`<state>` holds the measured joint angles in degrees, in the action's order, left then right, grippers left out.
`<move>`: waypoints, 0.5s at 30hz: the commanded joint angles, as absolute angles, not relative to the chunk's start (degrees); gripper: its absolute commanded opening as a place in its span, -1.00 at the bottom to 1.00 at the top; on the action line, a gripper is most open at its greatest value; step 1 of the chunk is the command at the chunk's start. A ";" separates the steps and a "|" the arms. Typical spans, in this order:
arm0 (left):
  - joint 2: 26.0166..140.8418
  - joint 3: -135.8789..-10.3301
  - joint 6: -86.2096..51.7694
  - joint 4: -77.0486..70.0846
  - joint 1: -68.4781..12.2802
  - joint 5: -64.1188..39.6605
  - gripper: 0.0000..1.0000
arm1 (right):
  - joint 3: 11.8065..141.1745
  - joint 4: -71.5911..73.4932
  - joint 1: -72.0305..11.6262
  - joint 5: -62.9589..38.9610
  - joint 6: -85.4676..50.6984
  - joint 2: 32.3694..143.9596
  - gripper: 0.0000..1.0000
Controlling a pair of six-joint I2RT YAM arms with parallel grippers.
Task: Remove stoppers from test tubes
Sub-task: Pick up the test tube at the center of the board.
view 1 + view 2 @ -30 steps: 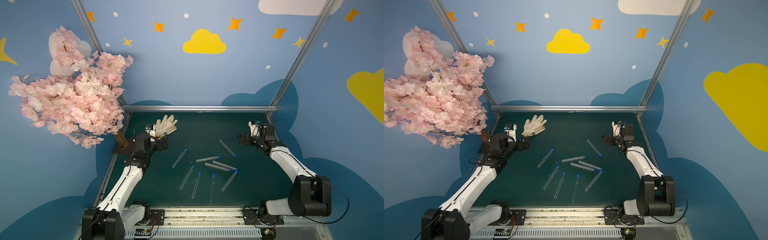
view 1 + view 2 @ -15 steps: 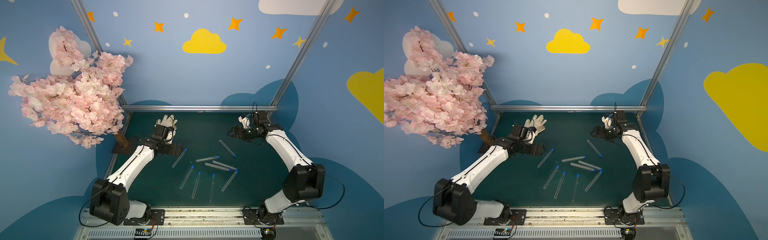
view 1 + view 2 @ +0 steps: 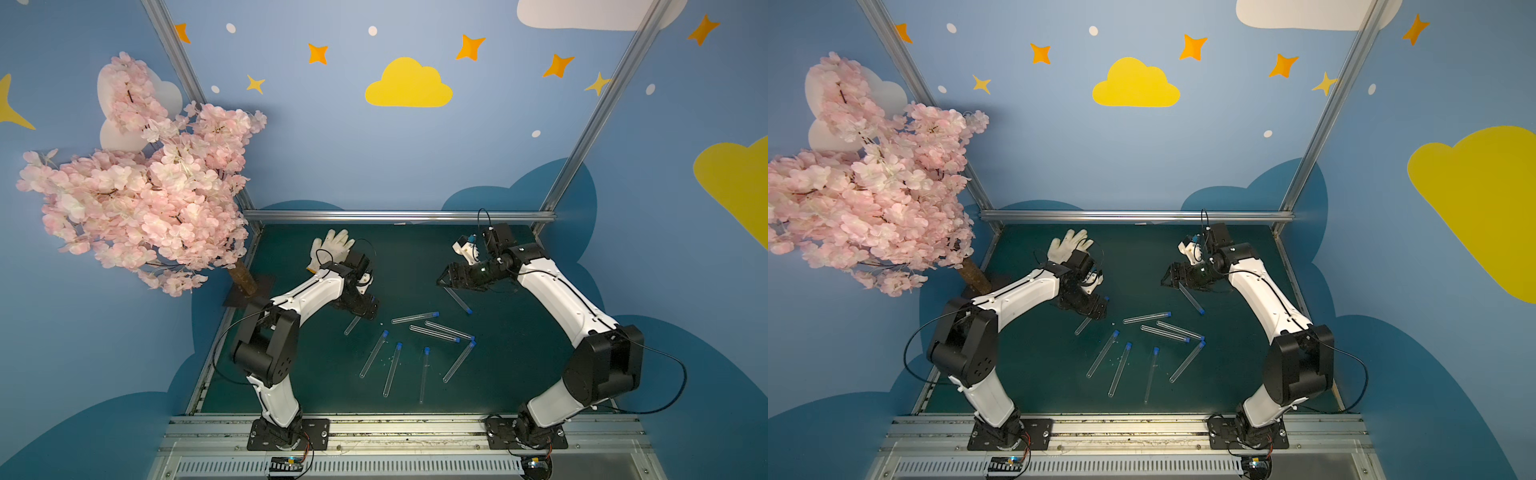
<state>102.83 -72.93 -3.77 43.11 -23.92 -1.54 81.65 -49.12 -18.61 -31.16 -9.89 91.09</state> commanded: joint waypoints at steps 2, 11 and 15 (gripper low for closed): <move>105.73 -75.18 -1.42 44.12 -24.35 1.12 0.99 | 83.11 -50.38 -19.01 -31.83 -8.71 91.62 0.90; 110.03 -77.79 0.10 44.48 -24.50 1.85 0.81 | 83.88 -50.70 -19.08 -31.53 -8.01 92.66 0.84; 110.70 -77.01 0.16 43.54 -24.70 1.90 0.68 | 84.71 -50.91 -19.11 -31.41 -7.73 93.15 0.78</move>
<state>109.86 -77.03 -0.54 43.38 -24.49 1.56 82.72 -49.47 -18.92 -31.14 -8.54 92.49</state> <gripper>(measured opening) 0.844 0.894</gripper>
